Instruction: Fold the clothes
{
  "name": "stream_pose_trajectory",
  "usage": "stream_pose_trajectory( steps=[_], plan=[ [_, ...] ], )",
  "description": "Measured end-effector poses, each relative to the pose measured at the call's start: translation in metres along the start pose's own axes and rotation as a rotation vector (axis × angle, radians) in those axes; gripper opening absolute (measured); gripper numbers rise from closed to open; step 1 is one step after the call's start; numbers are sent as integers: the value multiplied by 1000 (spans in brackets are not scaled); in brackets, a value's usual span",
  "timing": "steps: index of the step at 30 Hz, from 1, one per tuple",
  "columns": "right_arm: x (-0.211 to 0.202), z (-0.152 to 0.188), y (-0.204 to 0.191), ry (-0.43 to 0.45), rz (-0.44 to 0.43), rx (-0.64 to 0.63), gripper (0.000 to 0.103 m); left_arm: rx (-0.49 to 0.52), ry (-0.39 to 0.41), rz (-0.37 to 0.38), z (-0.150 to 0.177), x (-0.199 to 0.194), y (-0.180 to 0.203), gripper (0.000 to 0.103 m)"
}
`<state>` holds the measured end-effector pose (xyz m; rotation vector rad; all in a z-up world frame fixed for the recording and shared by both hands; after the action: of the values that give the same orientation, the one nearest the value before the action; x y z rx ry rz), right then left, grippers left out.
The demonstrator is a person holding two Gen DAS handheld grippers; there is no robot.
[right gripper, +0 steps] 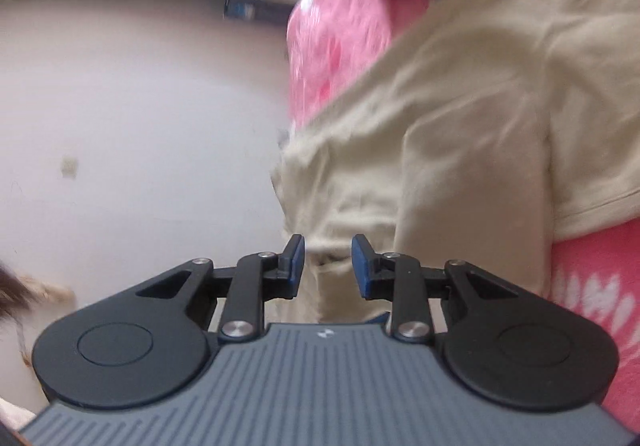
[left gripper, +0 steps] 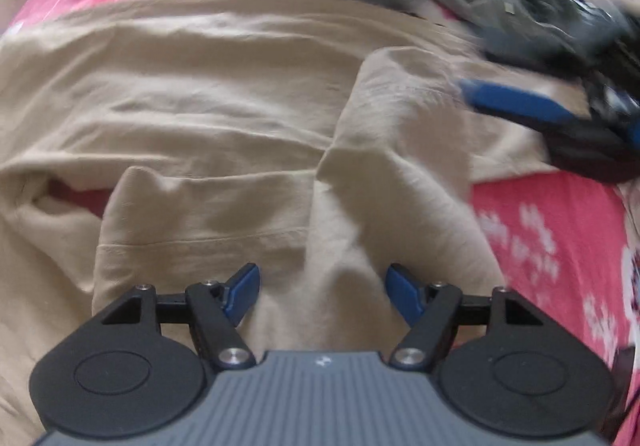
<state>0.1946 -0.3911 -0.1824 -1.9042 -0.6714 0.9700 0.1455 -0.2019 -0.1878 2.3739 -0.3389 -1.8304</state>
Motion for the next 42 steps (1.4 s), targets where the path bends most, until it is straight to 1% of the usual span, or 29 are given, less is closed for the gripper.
stream_pose_trajectory(
  steps=[1,3,4,6,8,9,11,13,15,16,17,19,21,22,23,25,29,31,32,35,37,38,40,41,42],
  plan=[
    [-12,-2,7,23,40,5,26,-2,1,1,-1,2,-3,72],
    [-37,1,22,37,159,10,26,-7,0,12,-2,4,-7,72],
    [-45,7,31,24,220,9,27,-9,-1,22,-2,5,-9,72],
    [-54,25,49,-19,300,49,27,-10,-2,34,-3,5,-12,72],
    [-48,46,64,-68,324,121,30,-11,-3,40,-5,5,-15,72],
    [-42,56,68,-82,322,155,32,-14,-5,42,-7,5,-17,72],
    [-27,67,71,-78,294,207,34,-14,-8,47,-7,1,-19,72],
    [-8,70,69,-45,255,228,34,-7,-5,46,-7,0,-19,72],
    [5,62,62,-7,197,232,26,-6,0,40,-8,-1,-21,72],
    [9,57,54,8,171,209,17,-7,2,36,-8,-2,-23,72],
    [14,51,46,22,147,181,14,-10,3,33,-8,-3,-25,72],
    [16,40,26,36,98,103,10,-11,2,35,-7,-3,-27,72],
    [17,31,10,32,48,34,9,-7,5,33,-6,-2,-28,72],
    [12,31,5,27,43,9,9,-7,6,29,-6,-1,-27,72],
    [7,31,1,21,43,-13,9,-9,6,27,-6,0,-27,72],
    [-8,27,5,18,100,-27,11,-15,6,25,-6,1,-27,72],
    [-40,34,37,78,274,46,13,-10,11,28,-5,2,-28,72],
    [-52,37,53,81,350,62,14,-5,14,28,-4,2,-27,72],
    [-55,39,61,75,378,67,18,-4,14,26,-4,2,-27,72],
    [-42,44,78,36,372,91,26,-2,16,16,-4,2,-25,72],
    [-30,42,80,12,333,94,29,0,19,6,-3,3,-24,73],
    [-13,39,77,-2,308,91,29,3,21,0,-2,3,-24,73],
    [3,40,73,-29,275,91,29,9,26,-11,-1,4,-21,73],
    [9,43,70,-48,272,82,29,13,29,-17,-1,5,-21,73],
    [10,46,66,-62,276,66,26,17,32,-22,0,5,-20,73]
  ],
)
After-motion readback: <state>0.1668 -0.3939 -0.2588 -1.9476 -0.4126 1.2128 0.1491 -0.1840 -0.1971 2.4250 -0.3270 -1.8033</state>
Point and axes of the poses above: each gripper's, at about its wrist camera, not at the fingertips, and x roughly the way its jaws point, y to its right, z to its underside, the point moved 5 cm from there along x, roughly the way its jaws point, and after that the axes turned 15 degrees about -x, right-handed, at the moved point
